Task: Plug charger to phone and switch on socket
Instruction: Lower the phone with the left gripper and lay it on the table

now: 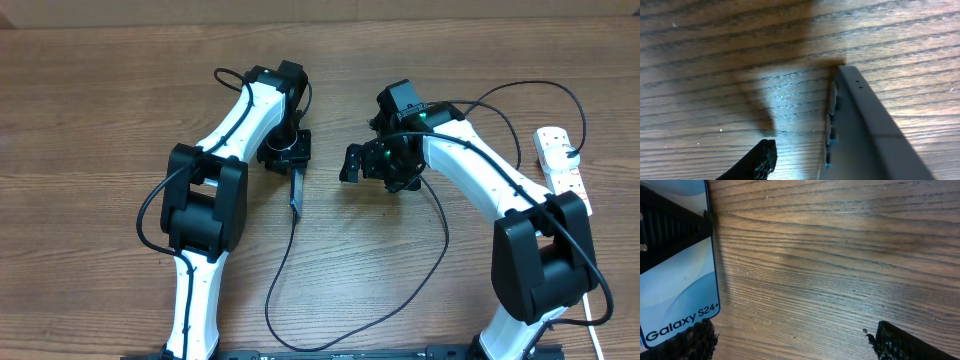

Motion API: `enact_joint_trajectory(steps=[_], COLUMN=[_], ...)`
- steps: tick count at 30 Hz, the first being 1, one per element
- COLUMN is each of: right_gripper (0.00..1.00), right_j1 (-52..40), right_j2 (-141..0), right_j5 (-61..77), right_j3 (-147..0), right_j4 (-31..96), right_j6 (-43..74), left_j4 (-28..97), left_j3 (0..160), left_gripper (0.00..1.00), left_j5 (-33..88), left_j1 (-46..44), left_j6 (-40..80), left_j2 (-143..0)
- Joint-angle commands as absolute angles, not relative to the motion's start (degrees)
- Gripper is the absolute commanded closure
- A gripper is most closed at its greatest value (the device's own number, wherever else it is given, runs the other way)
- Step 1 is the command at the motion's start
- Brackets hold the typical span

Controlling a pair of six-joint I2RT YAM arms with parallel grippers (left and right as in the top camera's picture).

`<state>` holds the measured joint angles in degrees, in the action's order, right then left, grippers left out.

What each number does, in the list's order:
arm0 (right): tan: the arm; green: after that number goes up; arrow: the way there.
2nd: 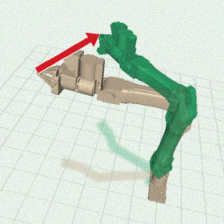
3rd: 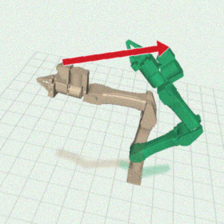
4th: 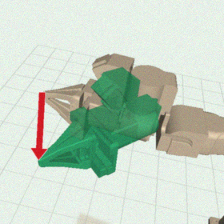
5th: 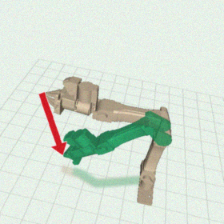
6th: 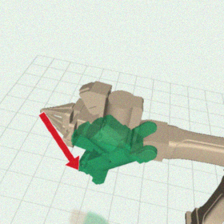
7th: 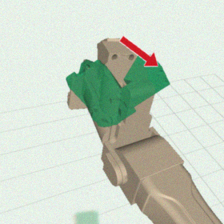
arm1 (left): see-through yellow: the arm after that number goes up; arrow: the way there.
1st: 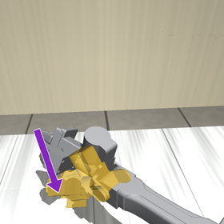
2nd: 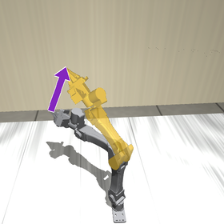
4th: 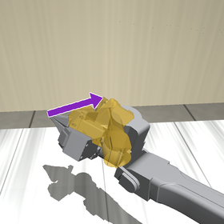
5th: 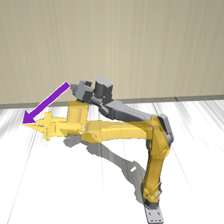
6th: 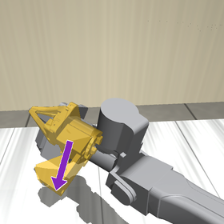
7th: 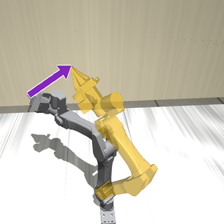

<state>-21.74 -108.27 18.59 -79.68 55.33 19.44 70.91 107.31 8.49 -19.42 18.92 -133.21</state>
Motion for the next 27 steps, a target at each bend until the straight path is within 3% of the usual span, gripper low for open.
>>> enact_joint_trajectory(steps=[1, 4, 6, 9, 11, 14, 17, 20, 24, 27], right_gripper=[0.0, 0.0, 0.0, 0.0, 0.0, 0.0, 0.0, 0.0, 0.0, 0.0], right_j1=[-21.3, -21.39, -21.5, -21.87, -22.13, -22.22, -22.22, -22.22, -22.22, -22.22], right_j2=[-107.7, -107.7, -107.7, -107.7, -107.7, -107.7, -107.7, -107.7, -107.7, -107.7], right_j5=[18.04, 18.68, 19.99, 20.86, 20.86, 20.86, 20.86, 20.84, 20.84, 20.84], right_j3=[-79.92, -79.92, -79.92, -79.92, -79.92, -79.92, -79.92, -79.92, -79.92, -79.92], right_j4=[55.27, 55.27, 55.24, 55.22, 55.2, 55.22, 55.22, 55.22, 55.22, 55.22], right_j6=[19.22, 19.46, 19.46, 19.46, 19.46, 19.46, 19.46, 19.46, 19.44, 19.44], left_j4=[71.22, 71.13, 71.09, 71.07, 71.07, 71.07, 71.09, 71.18, 71.35, 71.37], left_j3=[108.01, 108.01, 108.01, 108.01, 108.01, 108.01, 108.01, 108.01, 108.01, 108.01], left_gripper=[0.71, 0.89, 0.95, 0.96, 0.95, 0.75, 0.67, 0.67, 0.76, 0.69], left_j5=[8.36, 8.38, 8.4, 8.6, 8.58, 8.58, 8.56, 8.56, 8.56, 8.56], left_j1=[-19.53, -19.53, -19.53, -19.53, -19.53, -19.53, -19.53, -19.53, -19.53, -19.53], left_j6=[19.49, 19.49, 19.51, 19.51, 19.51, 19.49, 19.49, 19.49, 19.49, 19.4], left_j2=[-132.86, -132.86, -132.86, -132.86, -132.86, -132.86, -132.86, -132.86, -132.86, -132.86])
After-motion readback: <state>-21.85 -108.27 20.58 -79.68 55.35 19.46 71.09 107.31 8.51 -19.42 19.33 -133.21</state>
